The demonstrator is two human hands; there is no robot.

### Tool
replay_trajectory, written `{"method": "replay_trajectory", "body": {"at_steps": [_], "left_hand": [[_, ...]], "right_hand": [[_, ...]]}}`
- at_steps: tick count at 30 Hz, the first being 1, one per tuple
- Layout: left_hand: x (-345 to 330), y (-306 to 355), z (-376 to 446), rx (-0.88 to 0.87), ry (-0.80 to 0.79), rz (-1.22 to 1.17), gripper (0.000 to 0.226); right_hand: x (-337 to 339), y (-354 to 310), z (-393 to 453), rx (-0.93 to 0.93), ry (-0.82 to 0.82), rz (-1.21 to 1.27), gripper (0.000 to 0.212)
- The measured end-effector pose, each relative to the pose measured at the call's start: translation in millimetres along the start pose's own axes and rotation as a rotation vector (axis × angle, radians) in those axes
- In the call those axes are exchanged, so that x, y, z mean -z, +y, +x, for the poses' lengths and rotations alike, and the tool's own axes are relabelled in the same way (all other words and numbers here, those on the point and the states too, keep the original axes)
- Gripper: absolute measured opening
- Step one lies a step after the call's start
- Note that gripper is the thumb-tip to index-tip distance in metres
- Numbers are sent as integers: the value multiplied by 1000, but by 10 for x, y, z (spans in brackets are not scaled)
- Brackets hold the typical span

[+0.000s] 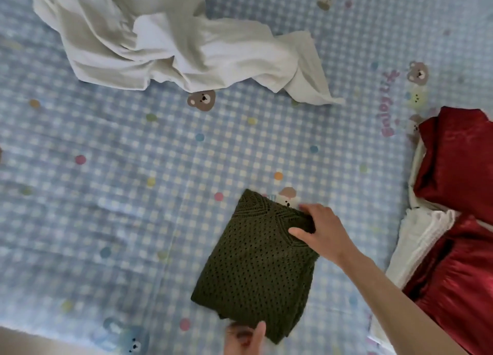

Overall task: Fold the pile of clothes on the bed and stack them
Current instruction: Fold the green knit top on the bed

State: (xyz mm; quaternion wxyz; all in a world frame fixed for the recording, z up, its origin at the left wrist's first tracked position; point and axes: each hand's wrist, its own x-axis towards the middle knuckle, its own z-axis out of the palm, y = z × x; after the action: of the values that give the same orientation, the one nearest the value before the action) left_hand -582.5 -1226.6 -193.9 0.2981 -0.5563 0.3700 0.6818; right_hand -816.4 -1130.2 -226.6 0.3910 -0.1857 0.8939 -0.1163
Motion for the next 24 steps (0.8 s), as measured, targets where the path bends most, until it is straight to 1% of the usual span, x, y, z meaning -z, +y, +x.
{"method": "replay_trajectory", "body": {"at_steps": [1,2,3,4,5,6,8,10,11,12,14,15,16,19,21,22,24], "left_hand": [[-16,14,40,7,72,-73,44],[-37,37,67,21,192,-197,58],[-58,40,130,14,273,-214,70],[-128,134,94,18,291,-211,73],[-265,185,83,-4,320,-236,70],[-331,265,116,-27,385,-245,65],[-338,370,170,-212,414,-166,58],[-296,492,253,-370,360,-84,38],[-306,570,303,-393,333,-48,31],[-322,659,321,-373,301,7,30],[-336,765,391,-345,250,89,41],[-344,804,420,-338,230,110,45],[-362,870,390,-321,225,124,46],[-449,1085,231,-334,194,52,38],[-605,1288,103,-352,130,-8,35],[-707,1405,31,-349,99,-35,31],[-971,1653,-105,-340,23,-71,19]], "right_hand": [[-27,-9,24,30,-52,-62,47],[-43,-2,36,40,-95,-82,39],[-45,33,37,51,-110,-30,29],[-17,89,12,48,-99,73,19],[26,166,-23,40,-51,168,14],[92,255,-78,22,20,247,13],[183,462,-219,-56,163,387,17],[172,666,-382,-189,231,441,21],[123,743,-446,-258,220,448,20],[44,803,-487,-324,172,464,19],[-124,856,-518,-389,71,549,24],[-152,854,-518,-388,71,593,25],[-123,837,-517,-379,112,652,22],[174,760,-567,-340,255,880,12],[466,776,-702,-296,322,986,9],[617,811,-780,-275,350,1045,10],[936,922,-968,-249,410,1185,18]]}}
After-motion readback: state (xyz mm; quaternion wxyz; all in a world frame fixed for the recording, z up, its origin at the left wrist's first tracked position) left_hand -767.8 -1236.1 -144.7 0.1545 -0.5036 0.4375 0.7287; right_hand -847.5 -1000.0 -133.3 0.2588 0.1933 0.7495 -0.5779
